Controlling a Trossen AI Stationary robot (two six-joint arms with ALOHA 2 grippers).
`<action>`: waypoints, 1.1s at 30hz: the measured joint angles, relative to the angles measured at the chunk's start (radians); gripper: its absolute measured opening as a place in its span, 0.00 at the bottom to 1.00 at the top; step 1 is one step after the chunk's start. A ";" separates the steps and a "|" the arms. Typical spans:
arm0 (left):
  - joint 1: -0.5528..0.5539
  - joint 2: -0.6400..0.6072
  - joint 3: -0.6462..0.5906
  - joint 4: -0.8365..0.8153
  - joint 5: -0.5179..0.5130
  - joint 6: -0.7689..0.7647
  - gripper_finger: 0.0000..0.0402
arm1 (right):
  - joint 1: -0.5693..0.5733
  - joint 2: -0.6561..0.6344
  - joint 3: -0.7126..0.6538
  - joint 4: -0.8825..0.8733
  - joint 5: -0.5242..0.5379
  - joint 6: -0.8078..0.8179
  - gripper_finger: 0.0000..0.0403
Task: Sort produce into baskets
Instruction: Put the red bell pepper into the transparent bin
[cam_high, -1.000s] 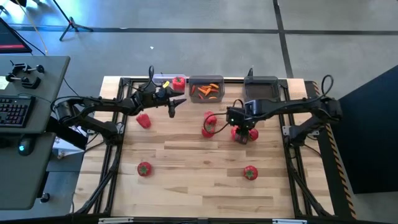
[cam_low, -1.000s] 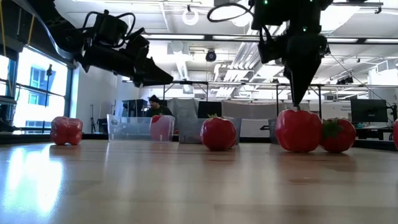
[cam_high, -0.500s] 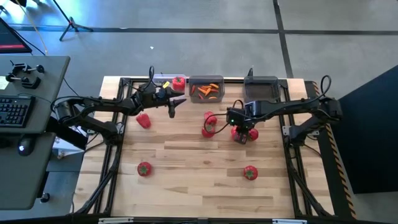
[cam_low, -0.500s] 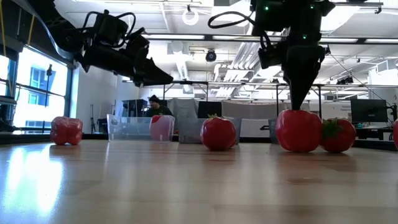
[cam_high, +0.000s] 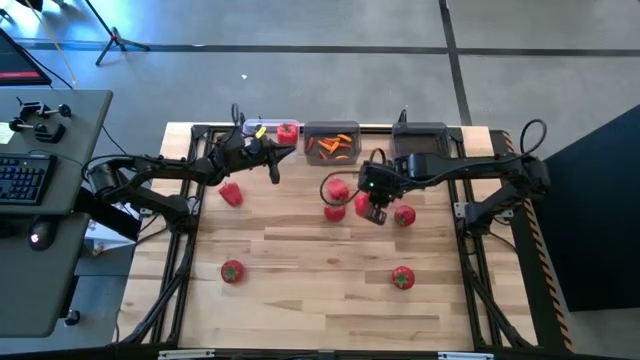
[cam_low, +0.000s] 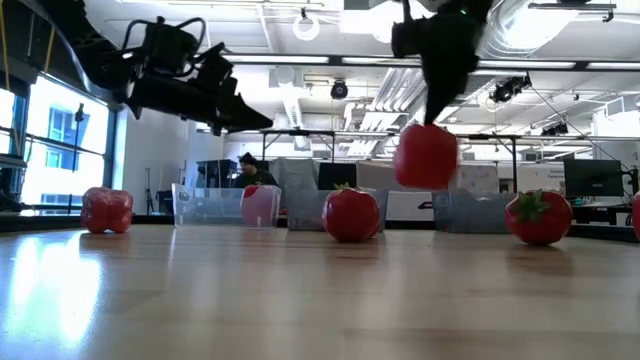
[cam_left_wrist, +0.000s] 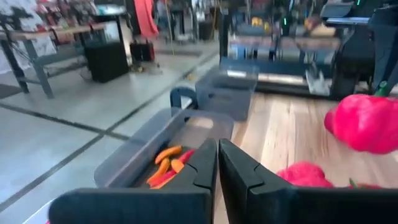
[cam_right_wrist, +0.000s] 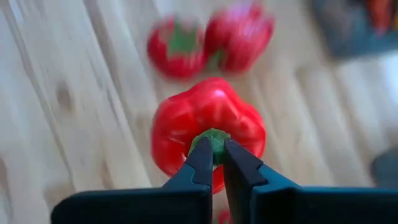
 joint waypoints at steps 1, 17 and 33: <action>0.002 0.000 -0.020 0.045 0.000 -0.019 0.01 | -0.004 0.000 0.018 0.018 0.010 0.000 0.01; 0.059 -0.140 -0.206 0.255 -0.100 -0.076 0.00 | -0.156 0.235 0.369 0.253 -0.055 -0.202 0.00; 0.144 -0.302 -0.287 0.203 -0.106 -0.075 0.00 | -0.277 0.704 0.931 0.208 -0.121 -0.318 0.00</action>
